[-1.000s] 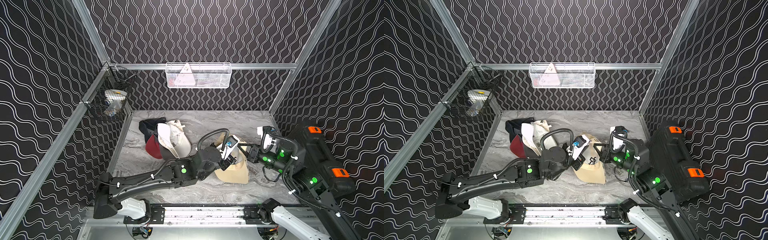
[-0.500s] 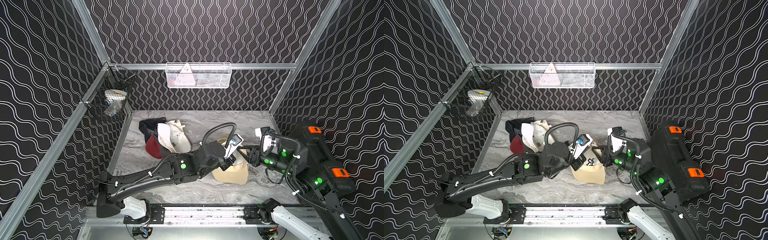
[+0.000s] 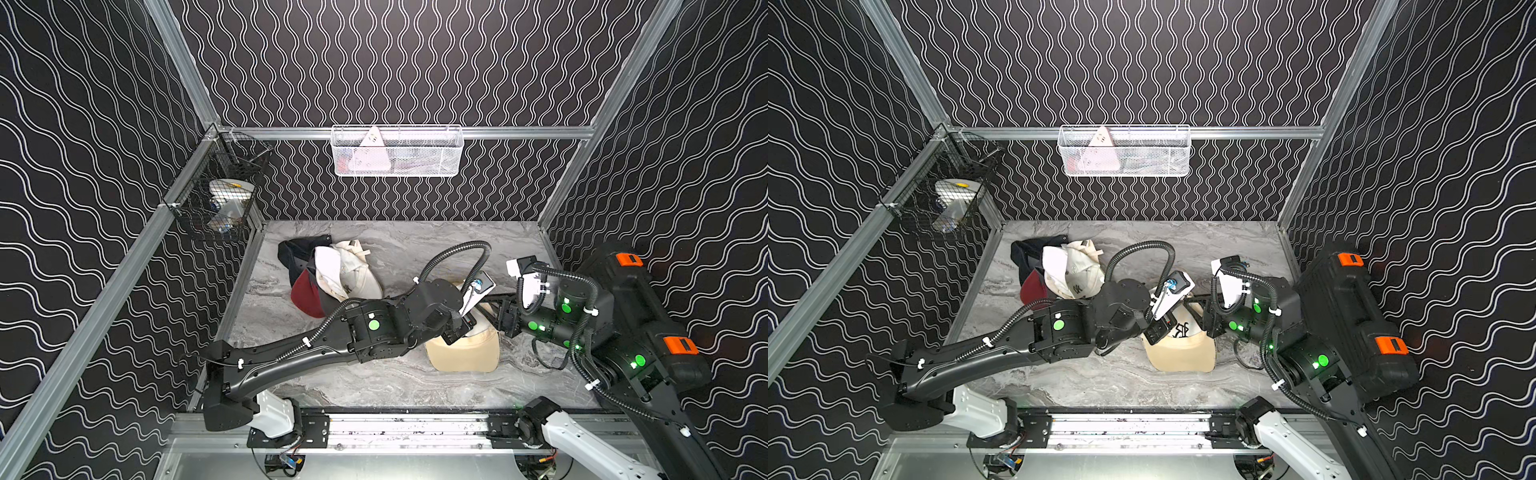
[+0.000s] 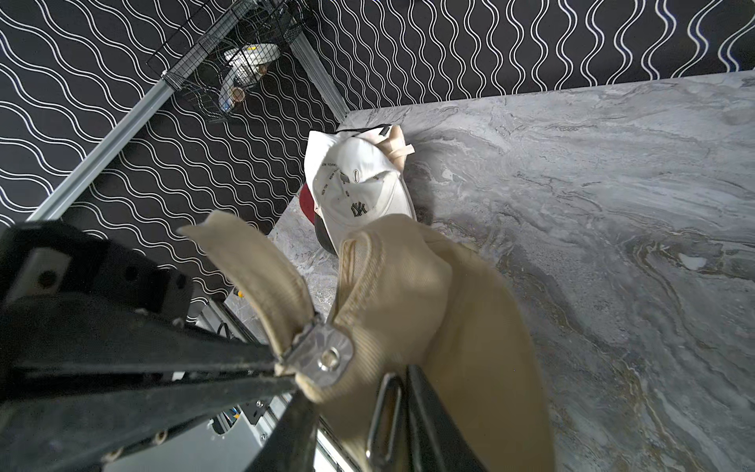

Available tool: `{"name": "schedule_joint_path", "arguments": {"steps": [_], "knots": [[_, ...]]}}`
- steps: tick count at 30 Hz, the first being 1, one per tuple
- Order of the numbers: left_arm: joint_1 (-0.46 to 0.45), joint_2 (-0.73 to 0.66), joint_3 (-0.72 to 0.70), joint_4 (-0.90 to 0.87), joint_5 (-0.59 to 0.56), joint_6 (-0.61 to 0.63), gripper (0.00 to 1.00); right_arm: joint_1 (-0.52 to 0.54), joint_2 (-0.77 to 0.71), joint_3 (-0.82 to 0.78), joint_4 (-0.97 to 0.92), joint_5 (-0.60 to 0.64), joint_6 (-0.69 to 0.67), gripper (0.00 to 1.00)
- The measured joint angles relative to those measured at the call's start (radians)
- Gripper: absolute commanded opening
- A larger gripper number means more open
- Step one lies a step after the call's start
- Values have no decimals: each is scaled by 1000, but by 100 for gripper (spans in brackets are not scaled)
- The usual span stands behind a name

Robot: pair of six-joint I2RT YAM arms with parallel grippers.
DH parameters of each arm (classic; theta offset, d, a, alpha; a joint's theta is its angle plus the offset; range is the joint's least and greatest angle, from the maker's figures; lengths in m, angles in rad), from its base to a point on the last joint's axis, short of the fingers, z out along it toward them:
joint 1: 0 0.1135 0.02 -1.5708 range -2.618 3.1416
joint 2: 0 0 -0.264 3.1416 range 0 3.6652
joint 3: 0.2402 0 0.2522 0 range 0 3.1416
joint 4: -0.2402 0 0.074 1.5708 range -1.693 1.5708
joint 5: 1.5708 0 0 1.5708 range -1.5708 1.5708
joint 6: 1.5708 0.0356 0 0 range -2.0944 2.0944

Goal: Open the adjustable buckle of the baseball cap
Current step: Pull the adjustable strap on the baseball cap.

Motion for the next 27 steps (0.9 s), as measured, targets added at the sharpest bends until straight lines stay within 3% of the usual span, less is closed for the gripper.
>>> {"name": "schedule_joint_path", "arguments": {"steps": [12, 27], "knots": [[-1, 17, 29, -56, 57, 0, 0, 0, -2, -5, 0, -20, -24, 16], [-1, 29, 29, -71, 101, -9, 0, 0, -27, -29, 12, -38, 2, 7]]}}
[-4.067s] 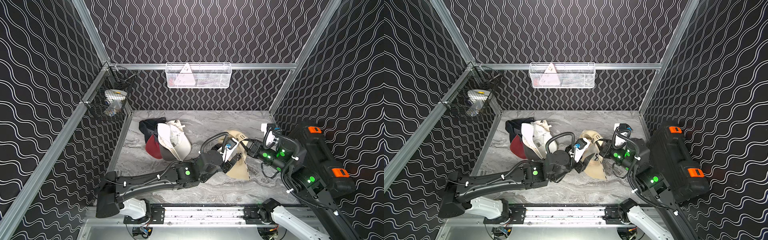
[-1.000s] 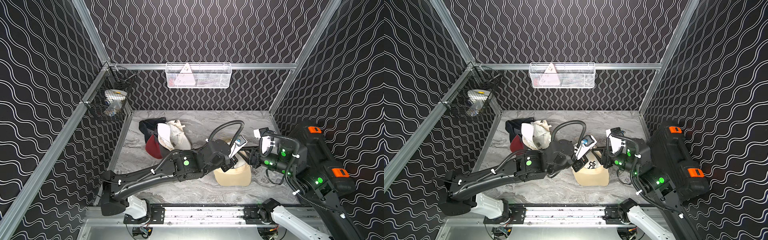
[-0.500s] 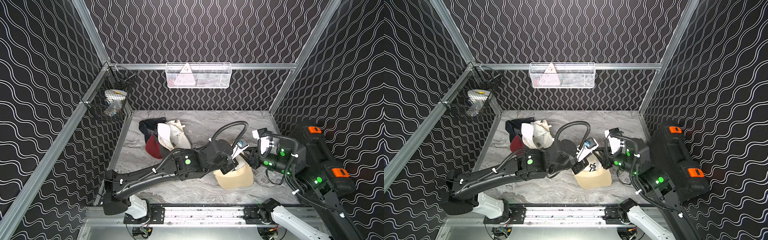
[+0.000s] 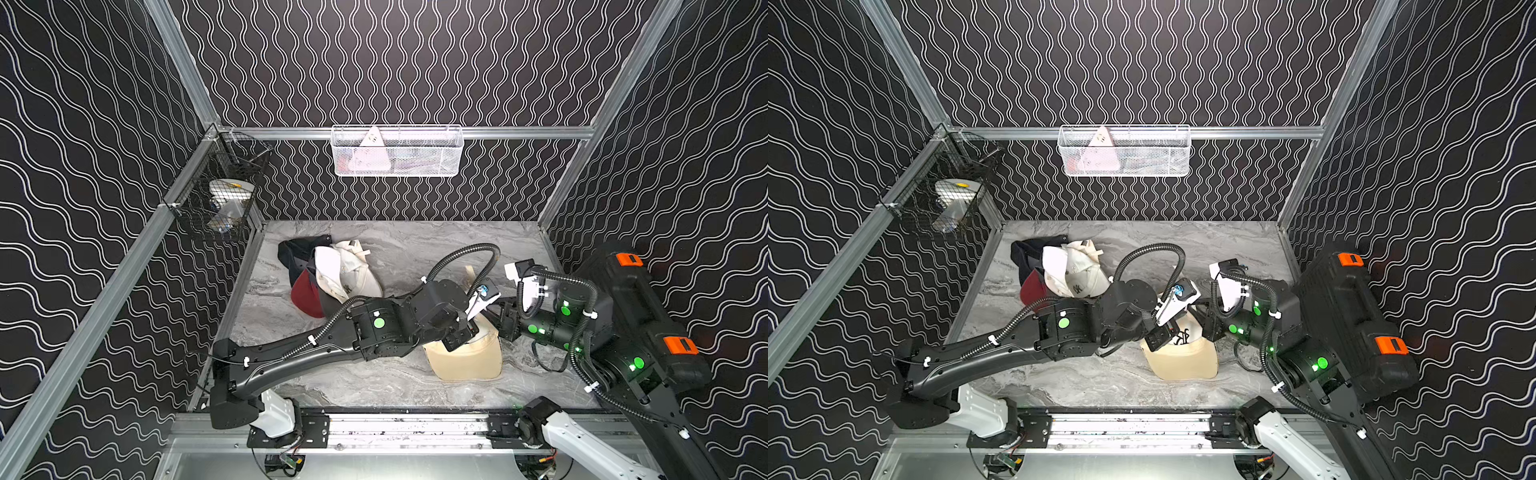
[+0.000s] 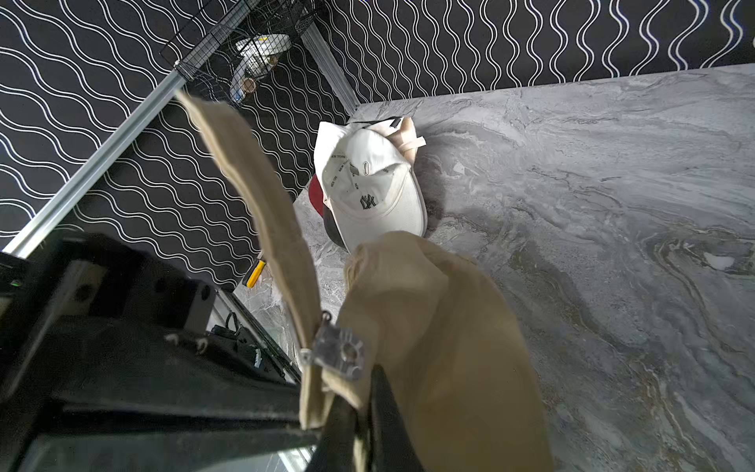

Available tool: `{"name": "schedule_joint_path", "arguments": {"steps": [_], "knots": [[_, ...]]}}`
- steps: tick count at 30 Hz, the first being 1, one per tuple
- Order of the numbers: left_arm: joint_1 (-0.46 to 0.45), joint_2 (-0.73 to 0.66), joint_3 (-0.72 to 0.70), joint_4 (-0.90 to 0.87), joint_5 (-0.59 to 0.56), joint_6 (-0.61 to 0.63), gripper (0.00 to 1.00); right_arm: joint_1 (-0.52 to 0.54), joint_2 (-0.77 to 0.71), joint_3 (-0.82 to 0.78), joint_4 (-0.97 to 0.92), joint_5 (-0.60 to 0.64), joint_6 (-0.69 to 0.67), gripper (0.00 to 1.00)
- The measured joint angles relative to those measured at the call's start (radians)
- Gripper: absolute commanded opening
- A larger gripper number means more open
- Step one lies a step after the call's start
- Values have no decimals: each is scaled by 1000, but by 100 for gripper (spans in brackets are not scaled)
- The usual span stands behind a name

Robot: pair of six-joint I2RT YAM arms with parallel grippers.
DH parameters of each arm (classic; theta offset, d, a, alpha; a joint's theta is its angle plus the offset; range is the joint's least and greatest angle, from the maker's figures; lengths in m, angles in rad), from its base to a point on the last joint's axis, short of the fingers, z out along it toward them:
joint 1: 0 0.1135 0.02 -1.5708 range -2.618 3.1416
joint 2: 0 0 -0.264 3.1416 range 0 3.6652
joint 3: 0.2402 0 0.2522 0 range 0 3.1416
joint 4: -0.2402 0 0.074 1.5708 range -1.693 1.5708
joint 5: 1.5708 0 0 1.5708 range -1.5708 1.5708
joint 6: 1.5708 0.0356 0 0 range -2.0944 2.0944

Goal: Open the adjustable buckle of the baseball cap
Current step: Pull the adjustable strap on the baseball cap.

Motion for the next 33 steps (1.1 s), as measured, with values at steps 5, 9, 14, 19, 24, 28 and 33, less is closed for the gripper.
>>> {"name": "schedule_joint_path", "arguments": {"steps": [5, 9, 14, 19, 24, 28, 33], "knots": [[-1, -8, -11, -3, 3, -11, 0, 0, -3, -2, 18, 0, 9, 3], [-1, -12, -23, -5, 7, -14, 0, 0, -4, -2, 26, 0, 20, 0], [-2, -15, -34, -6, 8, -18, 0, 0, -7, -2, 28, 1, 24, 0], [-3, -21, -39, -7, 8, -18, 0, 0, -7, -2, 34, 8, 31, 0], [-6, -24, -43, -6, 9, -18, 0, 0, -15, -6, 42, 18, 47, 0], [-8, -26, -55, -7, 19, -21, 0, 0, -28, -13, 49, 39, 57, 0], [-9, -29, -66, -6, 19, -22, 0, 0, -41, -19, 57, 51, 68, 0]]}}
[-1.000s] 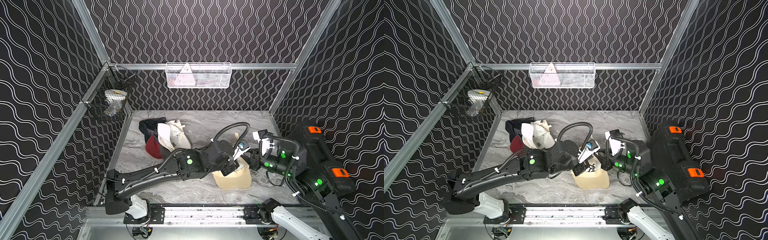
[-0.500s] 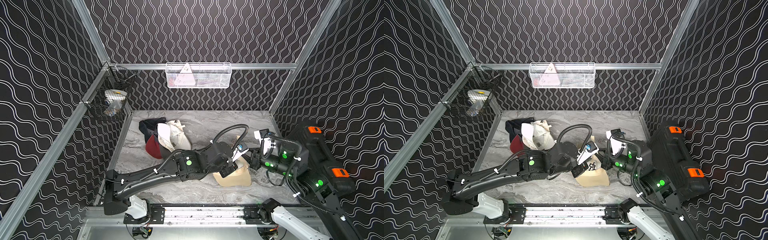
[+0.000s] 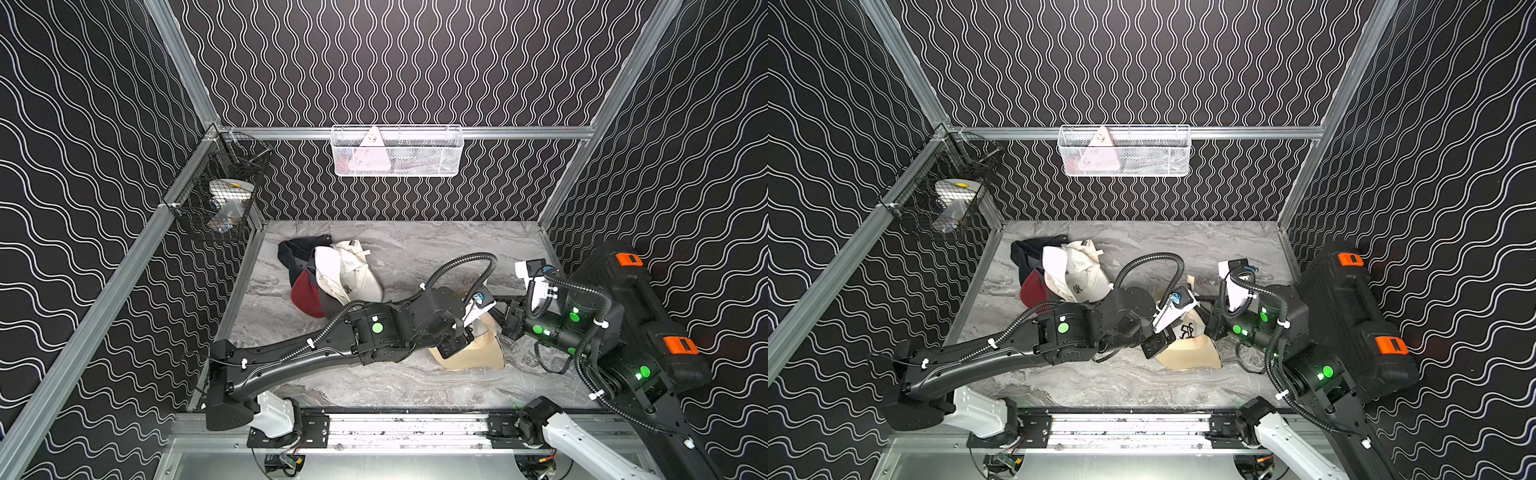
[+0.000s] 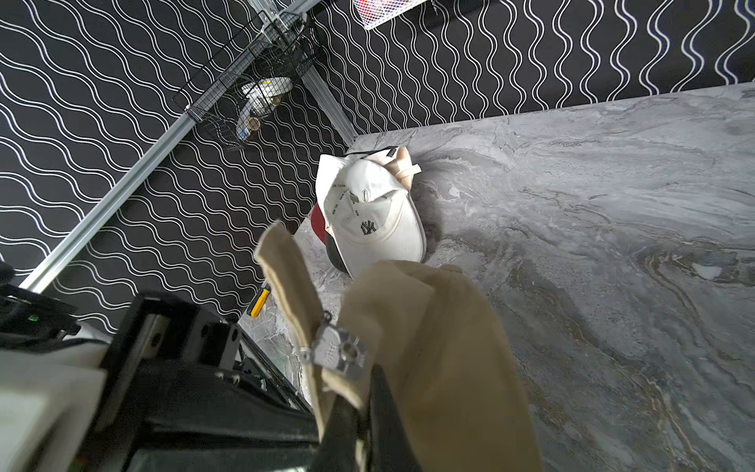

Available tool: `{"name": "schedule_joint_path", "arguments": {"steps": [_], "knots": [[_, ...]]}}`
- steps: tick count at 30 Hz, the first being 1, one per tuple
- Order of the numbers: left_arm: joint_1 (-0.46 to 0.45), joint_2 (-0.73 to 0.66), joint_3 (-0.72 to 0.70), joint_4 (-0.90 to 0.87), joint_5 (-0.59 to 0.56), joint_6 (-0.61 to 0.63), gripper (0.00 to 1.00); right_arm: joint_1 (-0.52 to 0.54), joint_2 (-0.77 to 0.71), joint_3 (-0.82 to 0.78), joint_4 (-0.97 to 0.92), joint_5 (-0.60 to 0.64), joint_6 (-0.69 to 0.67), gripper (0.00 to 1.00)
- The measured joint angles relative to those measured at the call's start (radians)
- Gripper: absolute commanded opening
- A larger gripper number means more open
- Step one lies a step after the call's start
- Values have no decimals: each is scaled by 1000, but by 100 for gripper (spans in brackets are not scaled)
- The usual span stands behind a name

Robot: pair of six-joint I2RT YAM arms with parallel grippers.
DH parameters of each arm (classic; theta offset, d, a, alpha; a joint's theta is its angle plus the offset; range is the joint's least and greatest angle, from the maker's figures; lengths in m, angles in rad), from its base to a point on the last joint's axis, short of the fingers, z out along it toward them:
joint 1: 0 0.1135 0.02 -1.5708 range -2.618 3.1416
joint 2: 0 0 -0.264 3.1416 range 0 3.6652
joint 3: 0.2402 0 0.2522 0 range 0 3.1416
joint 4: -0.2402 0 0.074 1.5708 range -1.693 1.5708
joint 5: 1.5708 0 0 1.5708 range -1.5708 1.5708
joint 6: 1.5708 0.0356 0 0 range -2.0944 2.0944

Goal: Open the adjustable buckle of the baseball cap
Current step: Pull the adjustable strap on the baseball cap.

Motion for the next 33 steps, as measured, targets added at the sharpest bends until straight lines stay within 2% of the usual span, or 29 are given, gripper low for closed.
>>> {"name": "schedule_joint_path", "arguments": {"steps": [33], "knots": [[-12, -34, -62, 23, 0, -21, 0, 0, -63, -24, 15, 105, 41, 0]]}}
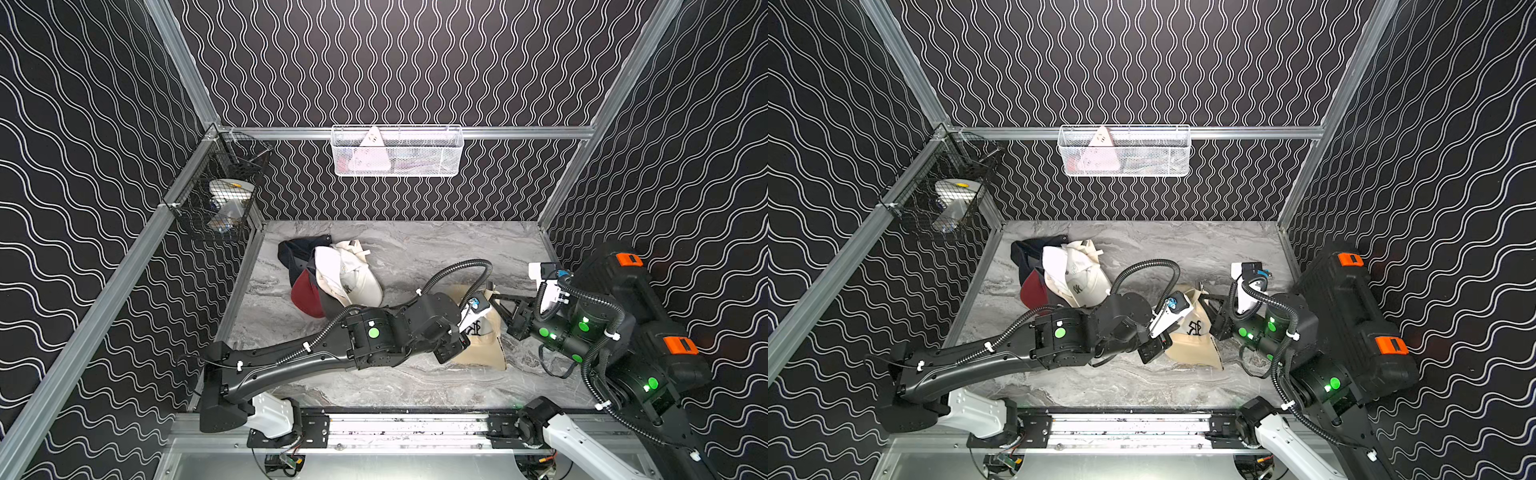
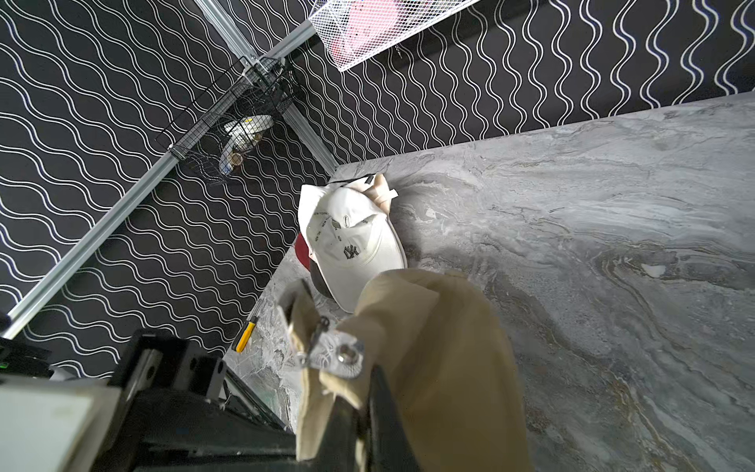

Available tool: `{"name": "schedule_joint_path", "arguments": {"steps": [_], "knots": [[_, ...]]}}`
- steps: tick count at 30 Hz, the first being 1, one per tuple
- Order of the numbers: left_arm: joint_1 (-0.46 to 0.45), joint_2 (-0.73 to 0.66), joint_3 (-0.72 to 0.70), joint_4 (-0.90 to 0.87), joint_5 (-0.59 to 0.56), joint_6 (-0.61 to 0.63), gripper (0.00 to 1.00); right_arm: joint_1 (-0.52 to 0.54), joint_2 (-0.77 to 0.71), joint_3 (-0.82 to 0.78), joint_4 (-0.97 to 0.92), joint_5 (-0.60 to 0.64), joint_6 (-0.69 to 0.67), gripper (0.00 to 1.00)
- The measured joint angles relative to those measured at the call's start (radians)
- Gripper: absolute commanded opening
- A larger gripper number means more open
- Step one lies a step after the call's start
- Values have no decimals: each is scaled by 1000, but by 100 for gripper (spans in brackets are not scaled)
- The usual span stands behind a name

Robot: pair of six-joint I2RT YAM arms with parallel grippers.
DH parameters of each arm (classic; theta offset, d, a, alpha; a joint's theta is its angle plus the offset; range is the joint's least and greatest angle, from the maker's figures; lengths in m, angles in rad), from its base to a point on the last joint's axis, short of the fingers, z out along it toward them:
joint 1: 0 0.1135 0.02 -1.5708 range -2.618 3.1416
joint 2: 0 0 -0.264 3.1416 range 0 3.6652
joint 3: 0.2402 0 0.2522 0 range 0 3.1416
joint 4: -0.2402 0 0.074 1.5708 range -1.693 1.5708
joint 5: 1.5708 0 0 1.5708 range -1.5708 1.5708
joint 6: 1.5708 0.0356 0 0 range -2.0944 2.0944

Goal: Open the adjustable buckle of the baseball cap
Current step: Pull the adjustable strap on the baseball cap.

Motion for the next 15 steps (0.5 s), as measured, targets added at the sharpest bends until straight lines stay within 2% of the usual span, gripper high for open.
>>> {"name": "schedule_joint_path", "arguments": {"steps": [15], "knots": [[-4, -14, -10, 4, -2, -1, 0, 0, -16, -3, 1, 26, 16, 0]]}}
